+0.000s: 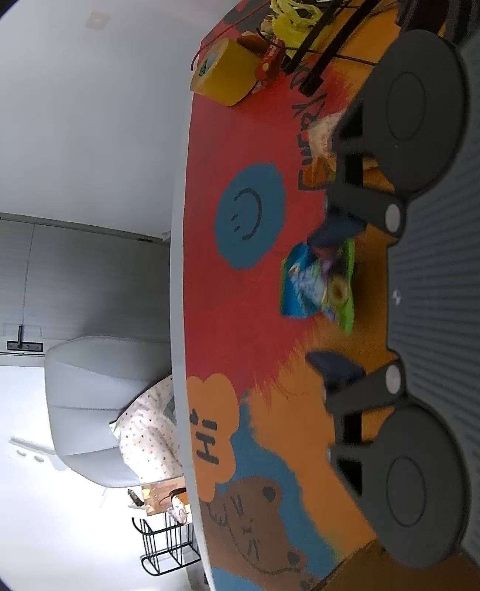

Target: Organize snacks

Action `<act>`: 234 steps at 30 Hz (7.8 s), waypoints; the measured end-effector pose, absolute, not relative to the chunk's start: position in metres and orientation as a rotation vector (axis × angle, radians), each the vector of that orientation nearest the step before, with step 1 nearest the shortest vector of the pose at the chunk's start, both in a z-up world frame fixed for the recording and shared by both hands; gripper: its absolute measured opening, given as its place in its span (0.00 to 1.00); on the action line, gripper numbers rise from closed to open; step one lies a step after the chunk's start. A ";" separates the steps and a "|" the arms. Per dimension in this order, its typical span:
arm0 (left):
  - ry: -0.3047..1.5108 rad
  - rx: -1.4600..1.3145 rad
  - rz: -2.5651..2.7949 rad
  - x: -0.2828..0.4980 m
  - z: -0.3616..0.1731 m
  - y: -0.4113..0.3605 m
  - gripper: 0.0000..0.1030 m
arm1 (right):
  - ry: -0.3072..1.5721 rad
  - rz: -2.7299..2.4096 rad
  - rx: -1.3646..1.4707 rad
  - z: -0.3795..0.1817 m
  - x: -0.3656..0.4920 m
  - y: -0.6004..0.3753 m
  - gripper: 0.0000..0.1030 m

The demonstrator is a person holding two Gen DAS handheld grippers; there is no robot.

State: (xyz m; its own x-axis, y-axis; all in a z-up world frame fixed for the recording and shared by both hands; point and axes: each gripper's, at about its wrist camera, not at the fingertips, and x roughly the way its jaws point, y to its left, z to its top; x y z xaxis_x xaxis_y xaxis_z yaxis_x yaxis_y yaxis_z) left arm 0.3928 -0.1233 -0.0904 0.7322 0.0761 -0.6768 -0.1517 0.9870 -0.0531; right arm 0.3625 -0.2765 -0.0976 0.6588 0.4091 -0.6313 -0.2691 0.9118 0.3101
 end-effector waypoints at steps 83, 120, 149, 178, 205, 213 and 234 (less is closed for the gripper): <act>0.532 -0.316 0.264 0.170 0.041 0.087 0.53 | 0.547 0.707 0.089 0.026 0.240 -0.088 0.32; 0.559 -0.235 0.214 0.139 0.035 0.039 1.00 | 0.540 0.523 0.144 0.027 0.194 -0.190 1.00; 0.516 -0.129 0.186 0.044 0.068 0.011 1.00 | 0.506 0.472 0.103 0.059 0.120 -0.228 1.00; 0.492 -0.086 0.182 -0.023 0.075 0.022 1.00 | 0.532 0.439 0.092 0.072 0.065 -0.240 1.00; 0.525 -0.079 0.175 -0.020 0.070 0.020 1.00 | 0.557 0.458 0.064 0.068 0.067 -0.236 1.00; 0.526 -0.082 0.173 -0.021 0.069 0.020 1.00 | 0.561 0.464 0.057 0.067 0.067 -0.235 1.00; 0.536 -0.083 0.169 -0.020 0.069 0.021 1.00 | 0.565 0.465 0.055 0.065 0.068 -0.235 1.00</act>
